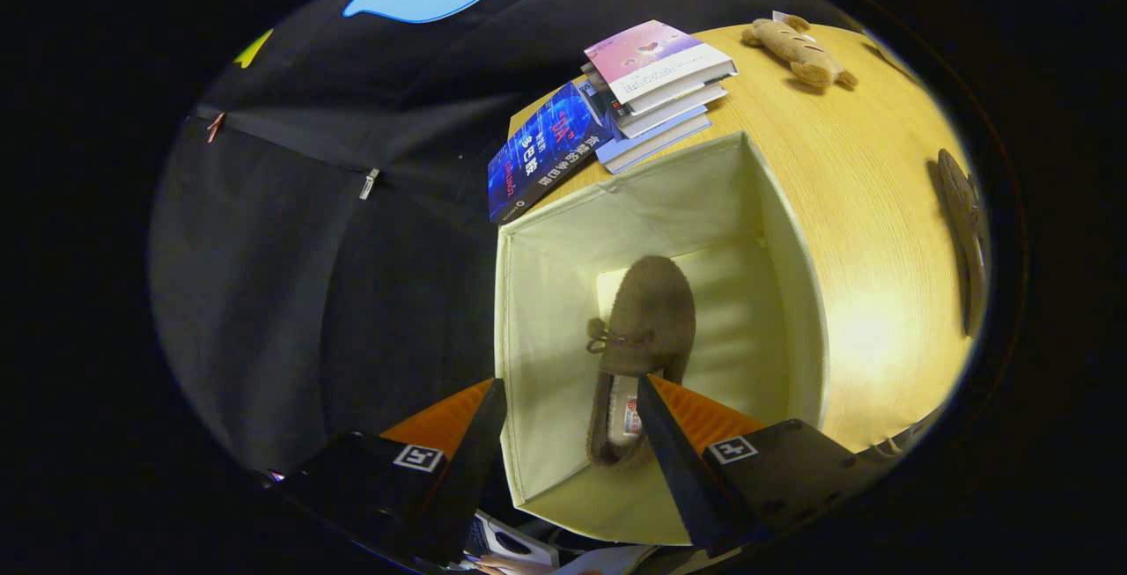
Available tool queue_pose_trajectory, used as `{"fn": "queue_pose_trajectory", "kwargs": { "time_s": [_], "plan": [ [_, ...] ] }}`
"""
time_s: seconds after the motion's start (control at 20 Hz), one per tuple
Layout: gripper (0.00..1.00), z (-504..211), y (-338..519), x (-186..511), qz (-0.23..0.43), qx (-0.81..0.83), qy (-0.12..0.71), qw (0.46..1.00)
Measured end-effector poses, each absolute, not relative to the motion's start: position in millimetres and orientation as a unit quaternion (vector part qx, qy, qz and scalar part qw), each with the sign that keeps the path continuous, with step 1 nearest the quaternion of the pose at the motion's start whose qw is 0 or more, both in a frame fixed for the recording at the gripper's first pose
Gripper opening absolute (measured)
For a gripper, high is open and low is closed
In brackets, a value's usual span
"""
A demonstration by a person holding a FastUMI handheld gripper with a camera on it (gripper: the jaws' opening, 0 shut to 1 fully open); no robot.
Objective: Open the storage box then place both shoes into the box .Put the left shoe in first, then the right shoe, with the right side of both shoes facing outward in a uniform manner.
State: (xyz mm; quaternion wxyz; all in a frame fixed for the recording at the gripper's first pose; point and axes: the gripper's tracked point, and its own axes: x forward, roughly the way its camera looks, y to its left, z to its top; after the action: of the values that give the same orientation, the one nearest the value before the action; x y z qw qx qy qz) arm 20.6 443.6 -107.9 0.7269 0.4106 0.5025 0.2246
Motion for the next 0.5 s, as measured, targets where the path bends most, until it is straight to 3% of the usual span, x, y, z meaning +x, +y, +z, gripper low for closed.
{"fn": "queue_pose_trajectory", "kwargs": {
  "time_s": [0.5],
  "plan": [
    [0.96, -85.6, 368.0, 12.3, 0.248, 0.428, 0.474, 0.729]
  ]
}}
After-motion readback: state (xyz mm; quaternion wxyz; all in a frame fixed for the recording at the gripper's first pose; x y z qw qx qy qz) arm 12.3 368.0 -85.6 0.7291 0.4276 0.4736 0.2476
